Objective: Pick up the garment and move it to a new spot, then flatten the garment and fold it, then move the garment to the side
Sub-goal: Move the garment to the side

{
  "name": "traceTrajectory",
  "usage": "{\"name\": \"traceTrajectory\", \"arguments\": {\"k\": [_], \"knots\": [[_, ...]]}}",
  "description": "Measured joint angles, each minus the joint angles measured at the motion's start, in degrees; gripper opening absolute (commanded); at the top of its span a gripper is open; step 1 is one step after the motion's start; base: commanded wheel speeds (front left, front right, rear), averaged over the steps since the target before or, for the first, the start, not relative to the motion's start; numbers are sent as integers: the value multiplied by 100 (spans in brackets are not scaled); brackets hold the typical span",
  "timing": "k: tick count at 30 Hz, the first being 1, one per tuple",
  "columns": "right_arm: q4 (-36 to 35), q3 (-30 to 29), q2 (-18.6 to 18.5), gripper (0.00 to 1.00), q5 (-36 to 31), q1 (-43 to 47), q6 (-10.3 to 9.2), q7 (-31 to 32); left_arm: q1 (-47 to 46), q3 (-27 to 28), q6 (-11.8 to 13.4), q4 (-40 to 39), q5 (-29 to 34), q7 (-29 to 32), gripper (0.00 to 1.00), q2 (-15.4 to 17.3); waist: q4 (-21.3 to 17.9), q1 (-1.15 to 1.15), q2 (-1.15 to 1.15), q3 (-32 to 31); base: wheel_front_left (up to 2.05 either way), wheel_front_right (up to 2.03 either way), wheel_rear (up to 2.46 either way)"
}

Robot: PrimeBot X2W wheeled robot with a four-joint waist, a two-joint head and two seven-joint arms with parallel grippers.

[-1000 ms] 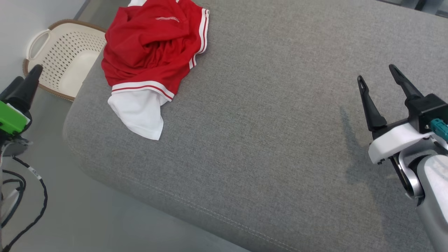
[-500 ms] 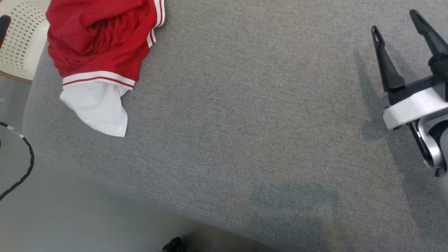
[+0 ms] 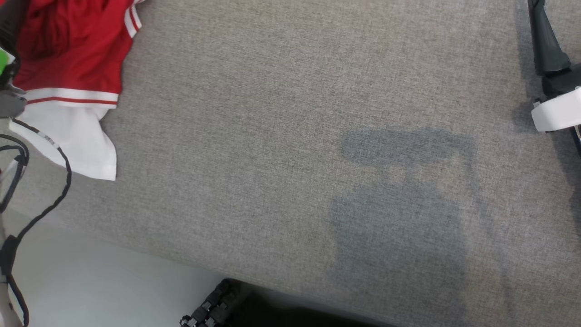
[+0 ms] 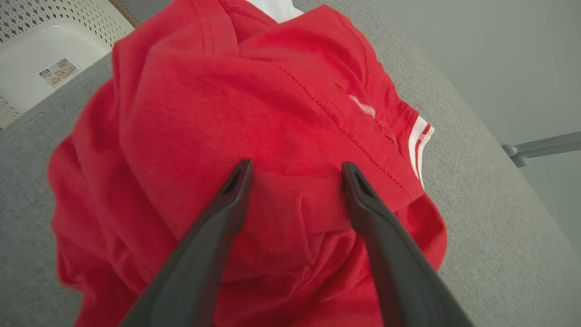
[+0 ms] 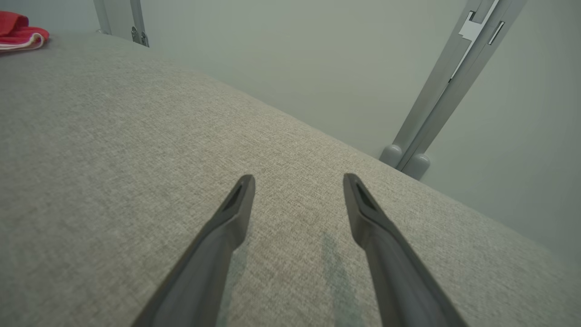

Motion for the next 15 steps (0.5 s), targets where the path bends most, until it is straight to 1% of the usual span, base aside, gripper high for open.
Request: {"name": "traceTrajectory", "arguments": {"k": [3, 8, 9, 10, 11, 12, 15], "knots": [[-48, -45, -12, 100, -1, -69, 0, 19, -23, -48, -1, 229, 3, -44, 100, -90, -46, 0, 0, 153, 0, 0, 0], [-80, -58, -23, 100, -1, -160, -1, 14, -100, -123, -104, 517, 73, -159, 100, -133, -111, 0, 0, 270, 0, 0, 0], [-77, -65, -25, 100, -1, -163, -3, 10, -141, -137, -121, 583, 74, -164, 81, -133, -116, 0, 0, 266, 0, 0, 0], [-70, -65, -24, 100, 0, -163, -4, 10, -170, -169, -121, 631, 84, -174, 40, -129, -118, 0, 0, 258, 0, 0, 0], [-62, -65, -22, 100, 0, -163, -4, 9, -193, -213, -123, 684, 123, -189, 24, -121, -120, 0, 0, 246, 0, 0, 0], [-49, -65, -19, 100, 0, -163, -5, 0, -207, -246, -138, 756, 159, -192, 0, -115, -122, 0, 0, 232, 0, 0, 0], [36, -64, 4, 100, 0, -162, -10, -64, -213, -333, -205, 929, 196, -200, 0, -115, -126, 0, 0, 169, 0, 0, 0]]}}
